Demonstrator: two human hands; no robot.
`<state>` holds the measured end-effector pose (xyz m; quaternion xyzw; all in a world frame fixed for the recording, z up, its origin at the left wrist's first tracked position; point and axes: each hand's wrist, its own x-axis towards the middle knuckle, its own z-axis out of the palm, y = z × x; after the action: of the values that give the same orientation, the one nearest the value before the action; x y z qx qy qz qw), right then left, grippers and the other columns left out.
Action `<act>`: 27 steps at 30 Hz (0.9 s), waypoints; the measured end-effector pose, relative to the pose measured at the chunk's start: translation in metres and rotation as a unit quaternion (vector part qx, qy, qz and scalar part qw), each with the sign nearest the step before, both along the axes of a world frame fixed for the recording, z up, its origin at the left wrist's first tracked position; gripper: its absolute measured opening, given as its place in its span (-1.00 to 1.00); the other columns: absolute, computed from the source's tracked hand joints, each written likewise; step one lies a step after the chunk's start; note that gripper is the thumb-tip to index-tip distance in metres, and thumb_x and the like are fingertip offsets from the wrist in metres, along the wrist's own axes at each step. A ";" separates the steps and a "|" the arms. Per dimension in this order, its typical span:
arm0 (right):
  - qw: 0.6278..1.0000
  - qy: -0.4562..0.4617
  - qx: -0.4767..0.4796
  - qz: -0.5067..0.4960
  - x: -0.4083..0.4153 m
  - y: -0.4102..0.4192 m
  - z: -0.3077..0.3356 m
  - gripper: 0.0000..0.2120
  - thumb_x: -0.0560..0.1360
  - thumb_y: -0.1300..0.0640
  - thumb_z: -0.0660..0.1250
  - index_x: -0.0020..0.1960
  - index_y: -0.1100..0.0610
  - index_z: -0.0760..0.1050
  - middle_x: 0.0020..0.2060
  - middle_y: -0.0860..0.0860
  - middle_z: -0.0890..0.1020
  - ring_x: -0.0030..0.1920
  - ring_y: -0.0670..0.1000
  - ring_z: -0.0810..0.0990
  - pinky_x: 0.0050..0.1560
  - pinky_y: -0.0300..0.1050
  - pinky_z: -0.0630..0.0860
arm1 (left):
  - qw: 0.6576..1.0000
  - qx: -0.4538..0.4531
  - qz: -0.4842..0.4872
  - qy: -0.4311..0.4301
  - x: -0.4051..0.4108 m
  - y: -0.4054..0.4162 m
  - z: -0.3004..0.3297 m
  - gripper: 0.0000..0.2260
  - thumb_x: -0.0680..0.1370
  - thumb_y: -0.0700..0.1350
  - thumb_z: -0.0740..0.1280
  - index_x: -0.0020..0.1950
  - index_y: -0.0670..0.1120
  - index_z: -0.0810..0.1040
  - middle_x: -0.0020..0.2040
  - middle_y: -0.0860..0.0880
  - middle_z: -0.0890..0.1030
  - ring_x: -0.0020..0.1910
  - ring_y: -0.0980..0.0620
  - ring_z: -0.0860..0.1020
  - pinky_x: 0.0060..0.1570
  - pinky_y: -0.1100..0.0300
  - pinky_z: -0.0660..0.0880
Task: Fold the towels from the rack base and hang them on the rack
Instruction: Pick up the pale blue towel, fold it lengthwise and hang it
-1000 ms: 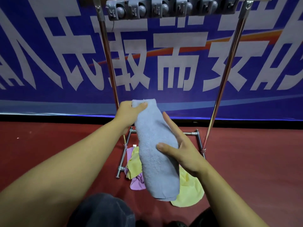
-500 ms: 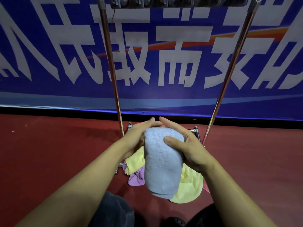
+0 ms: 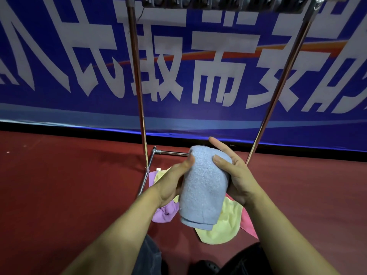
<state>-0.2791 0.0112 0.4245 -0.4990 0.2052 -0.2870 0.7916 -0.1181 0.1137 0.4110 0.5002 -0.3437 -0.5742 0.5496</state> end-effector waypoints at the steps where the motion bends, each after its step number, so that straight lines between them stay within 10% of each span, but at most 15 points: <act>1: 1.000 0.002 0.001 0.001 0.001 0.000 -0.001 -0.49 0.50 0.21 0.40 0.42 -0.06 0.53 0.30 0.15 0.64 0.22 0.16 0.66 0.17 0.01 0.63 | 1.000 -0.006 0.003 -0.023 0.001 0.000 -0.002 -0.25 0.34 0.43 0.42 0.28 -0.12 0.60 0.22 -0.12 0.69 0.24 -0.09 0.64 0.30 -0.04 0.53; 27: 0.996 0.021 -0.020 -0.090 0.015 -0.001 -0.013 -0.50 0.56 0.22 0.42 0.46 -0.02 0.47 0.01 0.09 0.75 0.05 0.08 0.74 0.04 -0.03 0.65 | 0.981 0.007 0.177 -0.081 -0.004 -0.012 -0.010 -0.61 0.51 0.16 0.48 0.07 -0.16 0.68 0.01 -0.14 0.75 0.03 -0.15 0.72 0.20 -0.26 0.57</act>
<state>-0.2641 0.0107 0.4118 -0.5000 0.2603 -0.3505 0.7479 -0.1221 0.1017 0.4012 0.6018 -0.2891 -0.4273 0.6097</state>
